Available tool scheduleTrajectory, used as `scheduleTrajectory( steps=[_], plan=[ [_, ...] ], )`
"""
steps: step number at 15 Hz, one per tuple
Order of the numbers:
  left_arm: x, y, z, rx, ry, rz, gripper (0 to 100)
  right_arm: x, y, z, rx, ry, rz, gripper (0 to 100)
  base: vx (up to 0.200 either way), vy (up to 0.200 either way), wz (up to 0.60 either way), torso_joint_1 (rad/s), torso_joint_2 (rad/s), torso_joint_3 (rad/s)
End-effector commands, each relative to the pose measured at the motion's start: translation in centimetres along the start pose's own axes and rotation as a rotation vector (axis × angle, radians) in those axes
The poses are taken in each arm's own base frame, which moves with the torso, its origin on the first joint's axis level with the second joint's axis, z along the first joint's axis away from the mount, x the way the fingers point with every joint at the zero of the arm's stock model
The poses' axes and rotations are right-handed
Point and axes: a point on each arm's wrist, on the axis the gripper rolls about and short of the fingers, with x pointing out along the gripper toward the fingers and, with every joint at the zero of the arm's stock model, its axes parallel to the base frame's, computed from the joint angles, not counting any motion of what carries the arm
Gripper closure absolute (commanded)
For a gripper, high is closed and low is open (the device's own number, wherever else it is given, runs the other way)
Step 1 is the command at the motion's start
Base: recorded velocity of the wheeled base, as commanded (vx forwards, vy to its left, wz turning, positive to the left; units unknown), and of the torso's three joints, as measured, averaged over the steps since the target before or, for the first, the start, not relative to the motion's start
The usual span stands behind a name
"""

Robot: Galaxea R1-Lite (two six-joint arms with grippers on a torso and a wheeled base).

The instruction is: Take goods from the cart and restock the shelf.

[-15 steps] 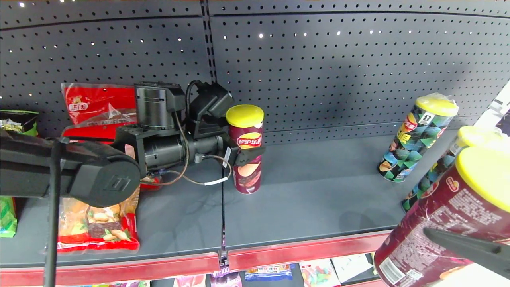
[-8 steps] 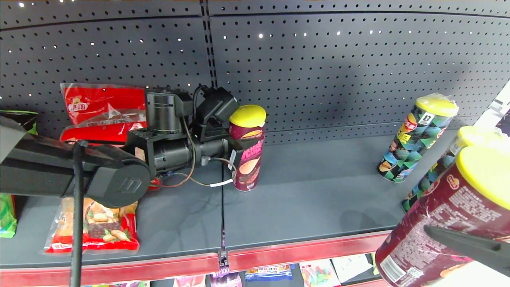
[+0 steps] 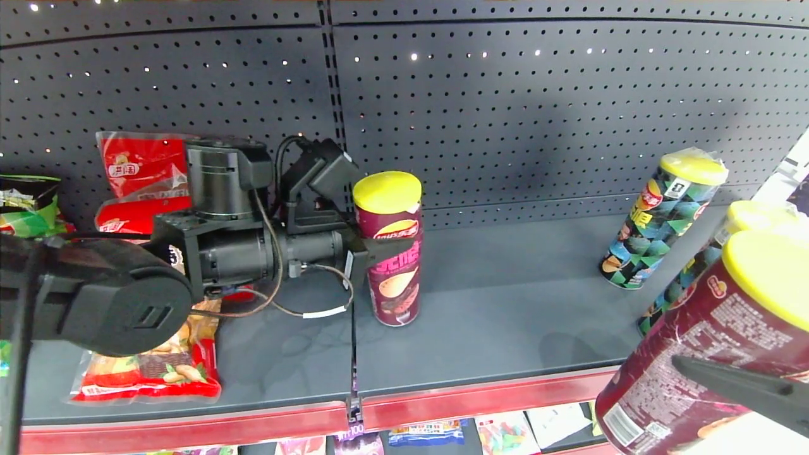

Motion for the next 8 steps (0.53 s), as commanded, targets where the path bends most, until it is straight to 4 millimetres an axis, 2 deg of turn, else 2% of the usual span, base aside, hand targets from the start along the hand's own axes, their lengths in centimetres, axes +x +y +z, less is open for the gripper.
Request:
scheduleTrajectory(
  steps=[1, 4, 8],
  plan=[
    [-1.4, -0.6, 1.2, 0.016, -0.042, -0.020, 100, 0.0, 0.0, 0.0, -0.001, 0.000, 0.003, 100, 0.000, 0.000, 0.00, 0.000, 0.00, 0.000],
    [-1.9, -1.6, 0.1, 0.004, -0.019, -0.085, 100, 0.2, 0.0, 0.1, 0.000, 0.004, 0.002, 100, 0.000, 0.000, 0.00, 0.000, 0.00, 0.000],
    [-1.7, -1.8, -0.6, 0.039, -0.002, -0.095, 100, 0.1, 0.0, 0.1, 0.000, 0.002, 0.002, 100, 0.000, 0.000, 0.00, 0.000, 0.00, 0.000]
  ],
)
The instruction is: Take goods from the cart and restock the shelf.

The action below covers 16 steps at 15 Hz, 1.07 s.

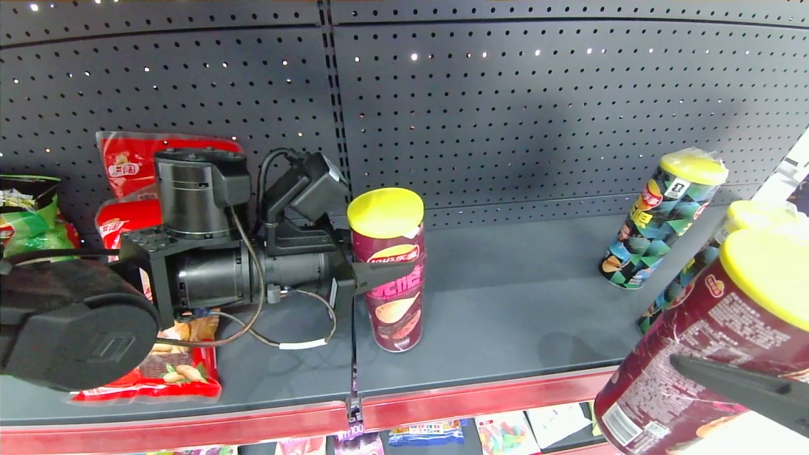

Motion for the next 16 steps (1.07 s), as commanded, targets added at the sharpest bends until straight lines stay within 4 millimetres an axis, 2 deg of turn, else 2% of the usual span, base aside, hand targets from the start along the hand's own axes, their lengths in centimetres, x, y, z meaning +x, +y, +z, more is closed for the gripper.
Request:
scheduleTrajectory(
  steps=[1, 8, 10, 16],
  plan=[
    [0.0, -0.1, -0.2, 0.008, 0.004, -0.009, 100, 0.0, 0.0, 0.0, 0.000, 0.001, 0.000, 100, 0.000, 0.000, 0.00, 0.000, 0.00, 0.000],
    [0.0, -1.1, -1.5, -0.017, 0.038, -0.061, 100, 0.0, 0.0, 0.0, 0.000, 0.001, 0.000, 100, 0.000, 0.000, 0.00, 0.000, 0.00, 0.000],
    [0.1, -1.4, -1.1, -0.011, 0.028, -0.072, 100, 0.0, 0.0, 0.0, 0.000, 0.003, 0.000, 100, 0.000, 0.000, 0.00, 0.000, 0.00, 0.000],
    [-0.1, -2.0, -2.1, -0.023, 0.055, -0.086, 100, 0.2, 0.0, 0.0, 0.001, 0.006, 0.001, 100, 0.000, 0.000, 0.00, 0.000, 0.00, 0.000]
  ],
)
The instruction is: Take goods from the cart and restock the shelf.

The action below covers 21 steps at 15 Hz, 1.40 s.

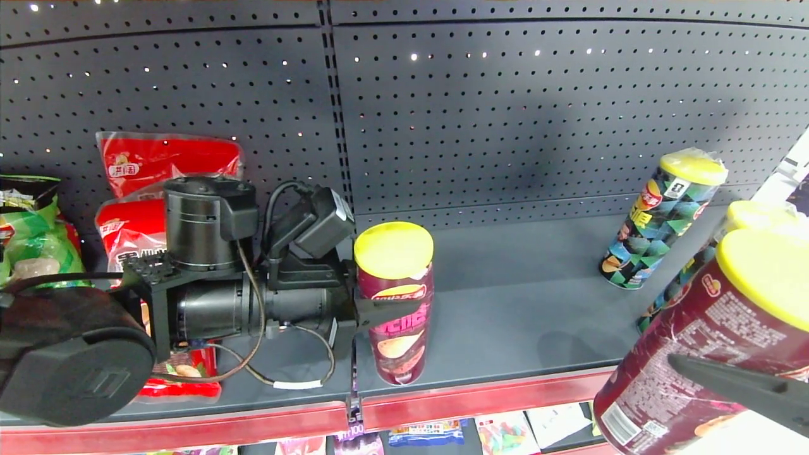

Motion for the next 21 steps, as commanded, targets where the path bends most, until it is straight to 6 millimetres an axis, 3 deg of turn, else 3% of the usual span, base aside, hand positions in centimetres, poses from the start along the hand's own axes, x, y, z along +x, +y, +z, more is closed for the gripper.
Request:
scheduleTrajectory(
  steps=[1, 13, 14, 18, 21],
  plan=[
    [-0.1, -0.1, -0.2, -0.007, 0.009, -0.002, 100, 0.0, 0.0, 0.0, 0.000, 0.002, 0.001, 100, 0.000, 0.000, 0.00, 0.000, 0.00, 0.000],
    [-0.1, -0.5, -0.3, -0.011, 0.008, -0.028, 100, 0.1, 0.0, -0.1, 0.001, 0.005, 0.001, 100, 0.000, 0.000, 0.00, 0.000, 0.00, 0.000],
    [-0.2, -0.6, -0.6, -0.014, 0.017, -0.028, 0, 0.1, 0.0, -0.1, 0.001, 0.005, 0.001, 100, 0.000, 0.000, 0.00, 0.000, 0.00, 0.000],
    [-0.3, -0.7, -0.8, -0.022, 0.023, -0.028, 0, 0.4, -0.1, 0.1, 0.001, 0.007, 0.002, 100, 0.000, 0.000, 0.00, 0.000, 0.00, 0.000],
    [-1.7, -1.0, -1.4, -0.034, 0.034, -0.007, 0, 2.3, -0.9, 1.7, -0.001, -0.004, -0.001, 100, 0.000, 0.000, 0.00, 0.000, 0.00, 0.000]
  ],
)
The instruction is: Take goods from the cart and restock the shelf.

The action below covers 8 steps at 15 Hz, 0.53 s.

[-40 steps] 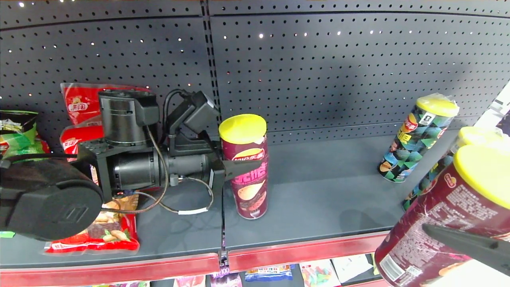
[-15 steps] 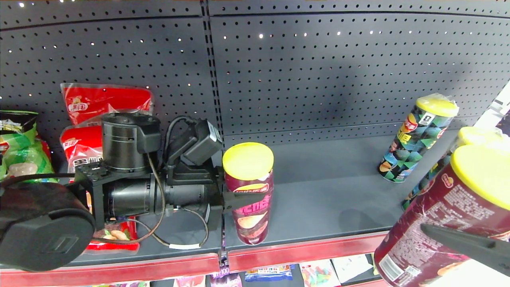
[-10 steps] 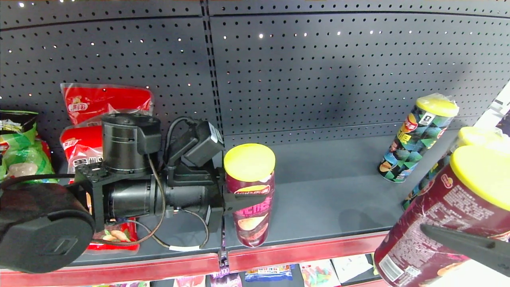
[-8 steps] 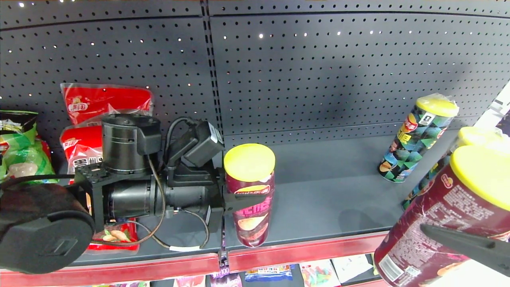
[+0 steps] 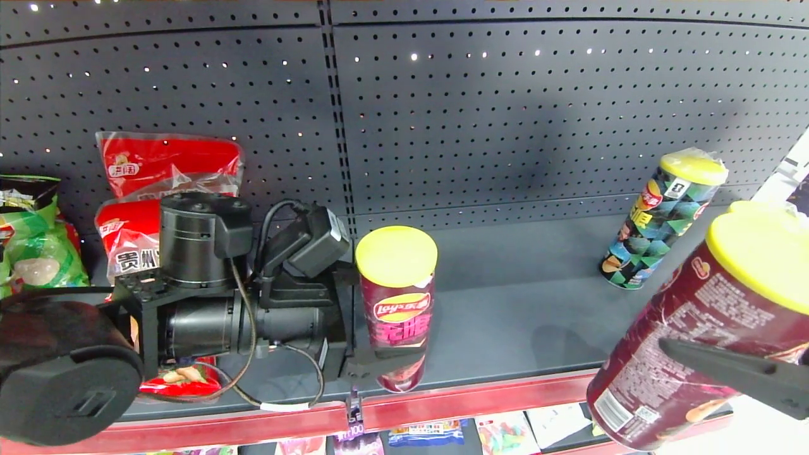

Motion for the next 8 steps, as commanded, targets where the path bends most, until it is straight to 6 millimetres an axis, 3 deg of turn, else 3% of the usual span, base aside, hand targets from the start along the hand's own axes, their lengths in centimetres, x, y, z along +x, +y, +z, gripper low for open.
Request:
scheduleTrajectory(
  steps=[1, 3, 7, 8],
  plan=[
    [-1.7, -0.5, -0.8, -0.017, 0.013, 0.025, 0, 2.8, -0.9, 1.3, 0.000, -0.004, 0.000, 100, 0.000, 0.000, 0.00, 0.000, 0.00, 0.000],
    [-3.5, -1.1, -1.7, -0.036, 0.027, 0.054, 0, 5.6, -1.6, 1.9, 0.011, -0.022, -0.004, 100, 0.000, 0.000, 0.00, 0.000, 0.00, 0.000],
    [-8.7, -3.0, -4.0, -0.091, 0.042, 0.169, 0, 13.1, -3.3, 3.3, 0.031, -0.032, 0.000, 100, 0.000, 0.000, 0.00, 0.000, 0.00, 0.000],
    [-9.1, -3.2, -4.2, -0.093, 0.042, 0.180, 0, 13.8, -3.4, 3.3, 0.031, -0.035, -0.001, 100, 0.000, 0.000, 0.00, 0.000, 0.00, 0.000]
  ],
)
